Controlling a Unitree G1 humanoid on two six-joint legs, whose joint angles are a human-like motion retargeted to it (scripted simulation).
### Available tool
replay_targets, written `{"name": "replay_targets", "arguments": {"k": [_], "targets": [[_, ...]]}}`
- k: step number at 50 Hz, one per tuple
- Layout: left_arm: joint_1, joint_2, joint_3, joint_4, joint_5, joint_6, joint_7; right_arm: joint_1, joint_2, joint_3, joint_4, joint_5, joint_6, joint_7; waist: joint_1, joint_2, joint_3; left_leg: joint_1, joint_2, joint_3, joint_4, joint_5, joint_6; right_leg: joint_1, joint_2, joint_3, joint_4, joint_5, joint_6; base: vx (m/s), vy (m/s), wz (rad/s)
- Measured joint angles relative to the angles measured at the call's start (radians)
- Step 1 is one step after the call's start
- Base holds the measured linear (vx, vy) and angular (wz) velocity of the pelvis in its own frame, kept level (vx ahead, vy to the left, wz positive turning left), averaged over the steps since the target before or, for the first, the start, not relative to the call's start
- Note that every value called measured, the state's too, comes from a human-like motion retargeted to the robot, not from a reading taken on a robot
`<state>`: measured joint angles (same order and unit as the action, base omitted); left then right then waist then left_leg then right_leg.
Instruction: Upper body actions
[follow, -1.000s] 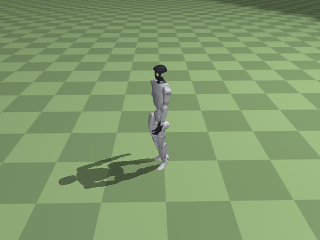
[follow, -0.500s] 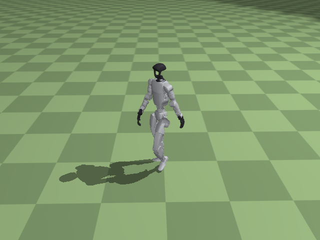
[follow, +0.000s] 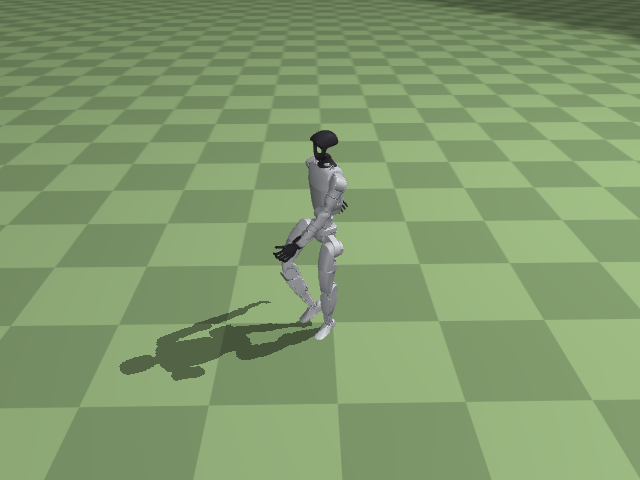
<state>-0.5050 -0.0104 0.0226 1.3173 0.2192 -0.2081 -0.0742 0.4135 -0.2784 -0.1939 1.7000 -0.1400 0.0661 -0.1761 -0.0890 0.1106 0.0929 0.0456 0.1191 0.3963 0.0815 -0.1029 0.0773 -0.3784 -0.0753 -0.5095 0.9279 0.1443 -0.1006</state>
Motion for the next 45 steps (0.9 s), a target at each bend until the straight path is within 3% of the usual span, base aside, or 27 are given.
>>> {"name": "replay_targets", "arguments": {"k": [3,5,7,8,10,12,13,15,19,23,25,28,30,33,35,36,38,39,40,42,45], "targets": [[0.145,0.001,0.009,0.095,-0.019,0.002,0.001,-0.066,0.016,0.052,0.000,-0.007,-0.011,0.018,0.016,-0.029,-0.044,0.007,-0.042,0.011,0.032,-0.032,-0.016,0.256,0.047,0.067,-0.406,0.100,0.079,0.12,-0.06,-0.19],[0.266,0.006,0.034,0.177,-0.022,0.020,0.013,-0.139,0.028,0.101,0.000,-0.021,-0.011,0.028,0.051,-0.069,-0.072,-0.004,-0.095,0.036,0.090,-0.058,-0.018,0.409,0.056,0.165,-0.658,-0.024,0.146,0.11,-0.11,-0.42],[0.396,0.043,0.082,0.272,-0.028,0.047,0.025,-0.241,0.050,0.194,0.000,-0.043,0.004,0.057,0.078,-0.095,-0.085,-0.053,-0.071,0.072,0.286,0.004,-0.042,0.540,0.005,-0.059,-0.798,-0.247,0.094,0.05,-0.07,-0.63],[0.442,0.068,0.116,0.312,-0.025,0.072,0.034,-0.316,0.070,0.242,0.000,-0.056,0.011,0.080,0.099,-0.123,-0.090,-0.127,-0.031,0.099,0.468,0.092,-0.057,0.531,-0.020,-0.047,-0.841,-0.258,0.087,-0.25,-0.19,-0.87],[0.498,0.113,0.175,0.383,-0.018,0.106,0.091,-0.506,0.113,0.248,0.000,-0.116,-0.030,0.133,0.183,-0.108,-0.049,-0.388,0.187,0.081,0.935,0.239,0.006,0.500,0.000,0.023,-0.893,-0.233,0.093,-0.53,-0.36,-0.99],[0.603,0.154,0.220,0.383,-0.078,0.129,0.154,-0.649,0.155,0.285,-0.100,-0.146,-0.085,0.241,0.251,-0.128,-0.013,-0.618,0.186,-0.023,1.211,0.221,0.071,0.467,-0.009,0.077,-0.902,-0.195,0.096,-0.41,-0.40,-0.74],[0.641,0.172,0.245,0.383,-0.117,0.157,0.147,-0.717,0.168,0.304,-0.173,-0.157,-0.099,0.327,0.262,-0.126,0.007,-0.709,0.273,-0.028,1.347,0.174,0.099,0.463,0.000,0.029,-0.904,-0.185,0.091,-0.28,-0.39,-0.54],[0.719,0.182,0.316,0.383,-0.150,0.214,0.093,-0.811,0.187,0.283,-0.340,-0.219,-0.123,0.453,0.356,-0.154,0.050,-0.831,0.399,0.036,1.542,0.093,0.161,0.450,-0.013,0.081,-0.910,-0.178,0.076,-0.19,-0.28,-1.05],[0.872,0.203,0.462,0.383,-0.196,0.213,0.010,-0.951,0.214,0.311,-0.555,-0.222,-0.235,0.524,0.402,-0.204,0.078,-0.975,0.360,0.078,1.664,0.007,0.179,0.436,-0.060,0.127,-0.901,-0.176,0.055,0.09,-0.08,-0.49],[0.902,0.208,0.498,0.383,-0.271,0.243,0.083,-1.034,0.208,0.352,-0.663,-0.238,-0.331,0.518,0.382,-0.213,0.066,-0.927,0.372,0.154,1.626,-0.020,0.179,0.440,-0.075,0.131,-0.898,-0.189,0.054,0.05,0.08,0.31],[0.871,0.218,0.489,0.383,-0.306,0.219,0.110,-1.022,0.218,0.350,-0.687,-0.292,-0.349,0.477,0.350,-0.201,0.047,-0.871,0.370,0.143,1.580,0.001,0.167,0.456,-0.058,0.112,-0.900,-0.199,0.059,0.10,0.16,0.91],[0.794,0.225,0.418,0.383,-0.318,0.202,0.075,-0.926,0.222,0.369,-0.681,-0.296,-0.363,0.428,0.294,-0.179,-0.020,-0.743,0.282,0.087,1.390,0.057,0.116,0.466,-0.036,0.079,-0.901,-0.218,0.072,0.22,0.20,0.99],[0.733,0.214,0.351,0.383,-0.322,0.187,0.070,-0.817,0.224,0.383,-0.661,-0.310,-0.367,0.431,0.249,-0.192,-0.062,-0.578,0.155,0.072,1.125,0.115,0.055,0.473,-0.057,0.067,-0.887,-0.239,0.087,0.33,0.23,0.73],[0.617,0.165,0.237,0.383,-0.312,0.105,0.207,-0.608,0.209,0.382,-0.582,-0.388,-0.346,0.416,0.234,-0.201,-0.092,-0.233,-0.050,0.026,0.510,0.214,-0.049,0.490,-0.069,0.061,-0.811,-0.292,0.088,0.46,0.25,0.03],[0.526,0.120,0.174,0.383,-0.285,0.053,0.280,-0.483,0.186,0.359,-0.466,-0.456,-0.316,0.362,0.198,-0.159,-0.117,-0.027,-0.124,-0.002,0.192,-0.002,-0.071,0.474,-0.023,0.037,-0.707,-0.270,0.078,0.43,0.26,0.25],[0.459,0.088,0.151,0.383,-0.288,0.042,0.259,-0.445,0.165,0.339,-0.382,-0.499,-0.283,0.325,0.167,-0.134,-0.126,-0.015,-0.111,0.001,0.108,0.002,-0.047,0.437,-0.033,-0.020,-0.612,-0.141,0.080,0.21,0.25,0.31],[0.289,0.041,0.116,0.362,-0.300,0.031,0.151,-0.407,0.120,0.278,-0.212,-0.551,-0.177,0.241,0.114,-0.070,-0.082,-0.015,-0.051,-0.037,0.038,0.006,-0.031,0.317,-0.076,-0.098,-0.356,0.076,0.045,-0.15,0.21,0.43],[0.202,0.028,0.110,0.339,-0.307,0.022,0.080,-0.399,0.096,0.247,-0.118,-0.529,-0.130,0.190,0.077,-0.046,-0.050,-0.024,-0.033,-0.063,0.036,0.009,-0.025,0.228,-0.078,-0.073,-0.213,0.104,0.021,-0.37,0.15,0.85],[0.117,0.018,0.106,0.312,-0.314,0.008,0.008,-0.390,0.071,0.218,-0.022,-0.488,-0.090,0.135,0.035,-0.028,-0.020,-0.034,-0.026,-0.089,0.038,0.013,-0.015,0.130,-0.068,-0.020,-0.070,0.097,0.000,-0.45,0.15,0.81],[-0.052,0.019,0.134,0.218,-0.251,0.014,-0.089,-0.333,0.022,0.171,0.000,-0.320,0.013,0.146,-0.017,-0.012,0.068,-0.051,-0.013,-0.107,0.042,0.028,-0.001,-0.003,-0.155,-0.068,0.185,-0.022,-0.064,-0.47,0.17,0.63],[-0.175,0.000,0.117,0.065,-0.150,-0.003,-0.061,-0.210,-0.036,0.102,0.000,-0.094,0.105,0.179,-0.102,0.017,0.125,-0.078,0.017,-0.151,0.048,0.043,0.004,-0.187,-0.184,-0.072,0.408,-0.082,-0.105,-0.12,0.10,0.53]]}}
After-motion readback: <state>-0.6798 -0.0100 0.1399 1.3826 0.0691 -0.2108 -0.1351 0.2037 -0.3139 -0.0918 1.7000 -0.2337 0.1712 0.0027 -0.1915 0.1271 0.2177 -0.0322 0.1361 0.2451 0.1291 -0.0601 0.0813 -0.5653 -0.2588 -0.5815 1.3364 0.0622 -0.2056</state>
